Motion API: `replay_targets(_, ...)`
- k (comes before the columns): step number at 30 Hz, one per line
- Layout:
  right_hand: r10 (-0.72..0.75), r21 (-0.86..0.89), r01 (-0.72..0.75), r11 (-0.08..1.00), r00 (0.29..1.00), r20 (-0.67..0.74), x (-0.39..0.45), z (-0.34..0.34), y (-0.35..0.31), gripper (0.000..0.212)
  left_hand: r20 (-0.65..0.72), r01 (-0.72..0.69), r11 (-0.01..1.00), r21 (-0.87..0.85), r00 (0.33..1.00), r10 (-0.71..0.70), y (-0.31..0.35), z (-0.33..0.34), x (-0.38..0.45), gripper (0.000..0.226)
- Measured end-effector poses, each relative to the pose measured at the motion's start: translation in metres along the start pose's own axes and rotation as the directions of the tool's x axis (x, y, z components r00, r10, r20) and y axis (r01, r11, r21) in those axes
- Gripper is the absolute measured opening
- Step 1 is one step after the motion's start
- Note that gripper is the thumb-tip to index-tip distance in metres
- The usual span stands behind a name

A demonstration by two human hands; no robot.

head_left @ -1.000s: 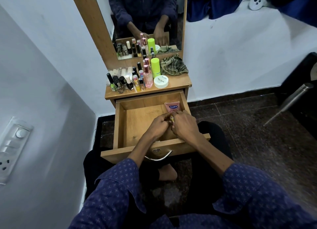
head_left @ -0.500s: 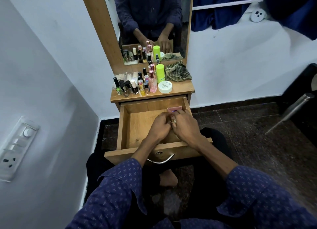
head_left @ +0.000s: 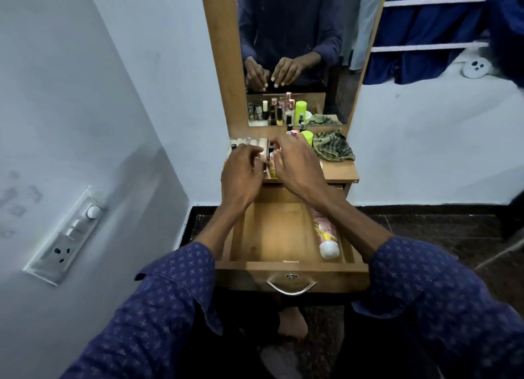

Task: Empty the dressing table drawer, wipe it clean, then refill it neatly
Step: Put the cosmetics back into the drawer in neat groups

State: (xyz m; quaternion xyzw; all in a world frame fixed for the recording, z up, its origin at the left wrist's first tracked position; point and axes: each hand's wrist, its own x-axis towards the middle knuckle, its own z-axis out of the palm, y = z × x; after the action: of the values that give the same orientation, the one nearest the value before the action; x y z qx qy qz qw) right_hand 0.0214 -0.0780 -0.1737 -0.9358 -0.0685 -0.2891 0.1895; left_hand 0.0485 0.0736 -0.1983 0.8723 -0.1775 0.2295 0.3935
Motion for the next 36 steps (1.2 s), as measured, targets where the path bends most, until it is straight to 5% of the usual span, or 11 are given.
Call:
replay_targets(7, -0.068, -0.157, 0.094, 0.983, 0.984, 0.163, 0.071, 0.029, -0.018, 0.044, -0.12, 0.15, 0.975, 0.161, 0.984, -0.132, -0.051, -0.026, 0.053, 0.024)
replay_targets(16, 0.11, -0.257, 0.059, 0.965, 0.794, 0.598, 0.127, 0.076, -0.023, 0.086, 0.115, 0.467, 0.868, 0.172, 0.865, -0.488, -0.114, -0.007, 0.081, 0.031)
replay_targets(27, 0.095, -0.146, -0.004, 0.989, 0.779, 0.62, 0.136, 0.104, -0.033, 0.083, 0.252, 0.622, 0.781, -0.056, 0.766, -0.592, -0.148, 0.012, 0.096, 0.051)
replay_targets(36, 0.083, -0.06, -0.058, 0.997, 0.755, 0.651, 0.143, 0.104, -0.033, 0.076, 0.242, 0.795, 0.453, -0.404, 0.57, -0.785, -0.157, 0.004, 0.092, 0.016)
